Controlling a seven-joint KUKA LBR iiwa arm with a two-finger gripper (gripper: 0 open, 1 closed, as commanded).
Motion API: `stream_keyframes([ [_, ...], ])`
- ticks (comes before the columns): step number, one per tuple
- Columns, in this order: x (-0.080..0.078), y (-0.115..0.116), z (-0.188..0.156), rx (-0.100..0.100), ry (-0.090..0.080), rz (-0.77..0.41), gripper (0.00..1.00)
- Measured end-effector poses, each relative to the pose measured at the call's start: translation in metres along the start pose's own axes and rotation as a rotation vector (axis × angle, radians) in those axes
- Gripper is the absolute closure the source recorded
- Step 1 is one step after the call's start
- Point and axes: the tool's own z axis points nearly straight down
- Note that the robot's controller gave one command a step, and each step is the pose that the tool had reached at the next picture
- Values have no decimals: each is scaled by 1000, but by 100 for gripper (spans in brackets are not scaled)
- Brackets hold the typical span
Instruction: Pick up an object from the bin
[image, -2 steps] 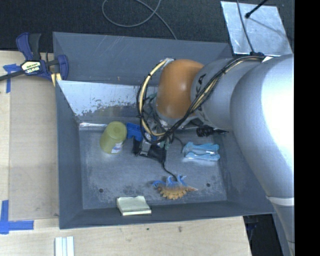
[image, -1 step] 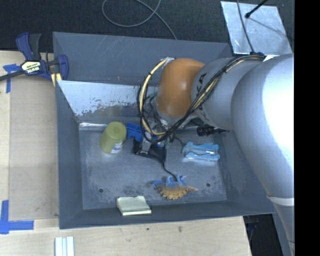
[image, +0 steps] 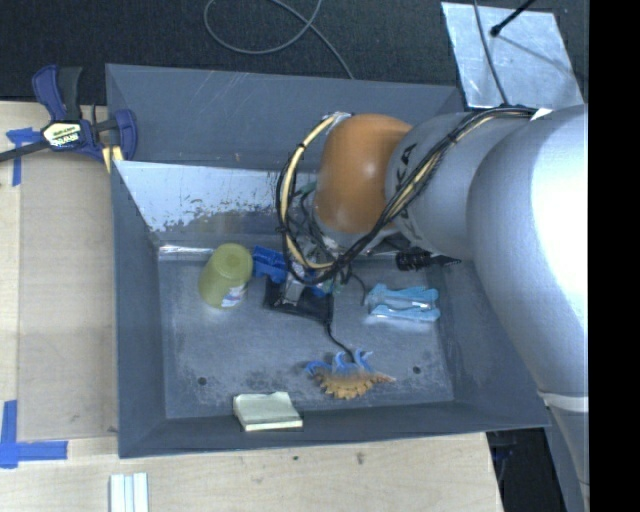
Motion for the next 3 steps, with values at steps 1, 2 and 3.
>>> stream_keyframes([
  [1, 0, 0, -13, 0, 1, 0, 100],
  [2, 0, 0, -26, 1, 2, 1, 100],
  [3, -1, 0, -37, 0, -1, 1, 100],
])
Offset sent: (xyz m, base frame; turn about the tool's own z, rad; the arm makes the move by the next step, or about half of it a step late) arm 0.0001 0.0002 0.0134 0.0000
